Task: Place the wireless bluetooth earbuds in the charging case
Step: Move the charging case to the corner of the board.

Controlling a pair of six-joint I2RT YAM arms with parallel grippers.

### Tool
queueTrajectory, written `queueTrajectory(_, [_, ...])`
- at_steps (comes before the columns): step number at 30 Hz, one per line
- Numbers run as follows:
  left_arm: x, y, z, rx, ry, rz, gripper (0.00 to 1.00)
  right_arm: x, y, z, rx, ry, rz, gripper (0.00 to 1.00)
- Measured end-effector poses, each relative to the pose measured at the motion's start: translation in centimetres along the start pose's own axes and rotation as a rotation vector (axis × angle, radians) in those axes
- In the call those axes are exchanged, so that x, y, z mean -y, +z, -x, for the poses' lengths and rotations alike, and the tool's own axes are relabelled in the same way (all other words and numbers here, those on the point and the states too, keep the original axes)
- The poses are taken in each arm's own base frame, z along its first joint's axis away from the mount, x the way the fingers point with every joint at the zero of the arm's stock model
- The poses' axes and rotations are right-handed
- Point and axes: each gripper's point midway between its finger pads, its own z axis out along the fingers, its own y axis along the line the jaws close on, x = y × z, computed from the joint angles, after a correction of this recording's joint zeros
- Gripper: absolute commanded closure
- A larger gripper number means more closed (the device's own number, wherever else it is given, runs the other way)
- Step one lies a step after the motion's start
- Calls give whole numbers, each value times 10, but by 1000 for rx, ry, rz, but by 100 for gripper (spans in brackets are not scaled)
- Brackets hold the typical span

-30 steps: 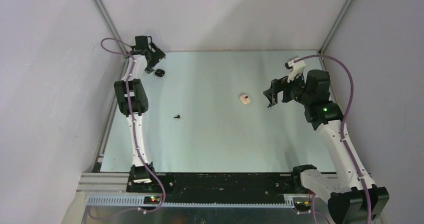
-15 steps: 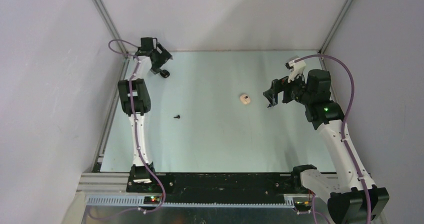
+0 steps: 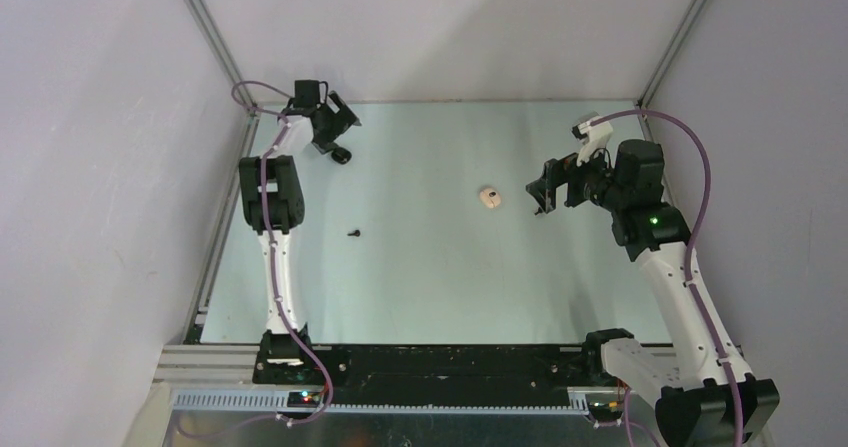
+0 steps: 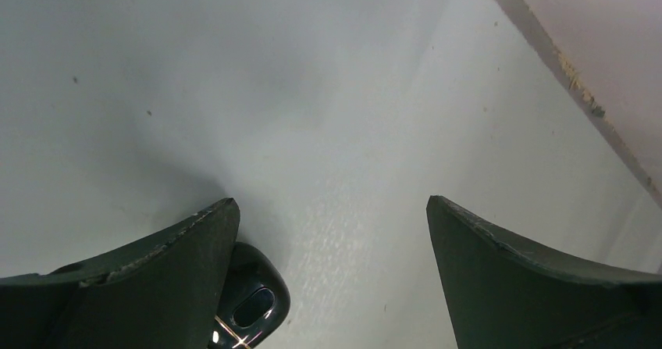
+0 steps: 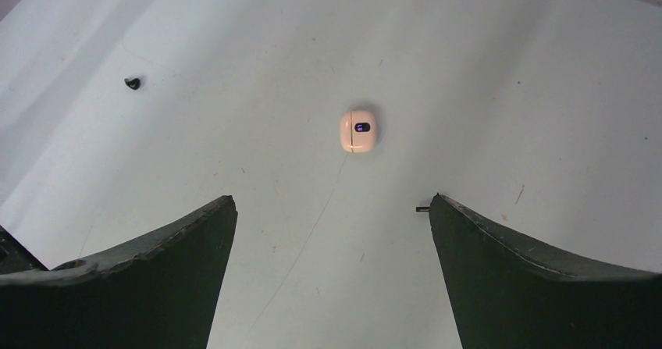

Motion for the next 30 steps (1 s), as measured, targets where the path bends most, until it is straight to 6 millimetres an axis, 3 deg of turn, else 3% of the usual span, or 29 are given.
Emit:
queueTrajectory(10, [9, -8, -26, -56, 70, -35, 1, -3, -3, 4, 14, -7, 7, 2])
queueTrajectory(22, [45, -27, -105, -173, 222, -94, 1, -4, -6, 6, 25, -12, 7, 1])
queueTrajectory(30, [47, -33, -112, -203, 272, -115, 1, -8, -8, 8, 35, -16, 23, 1])
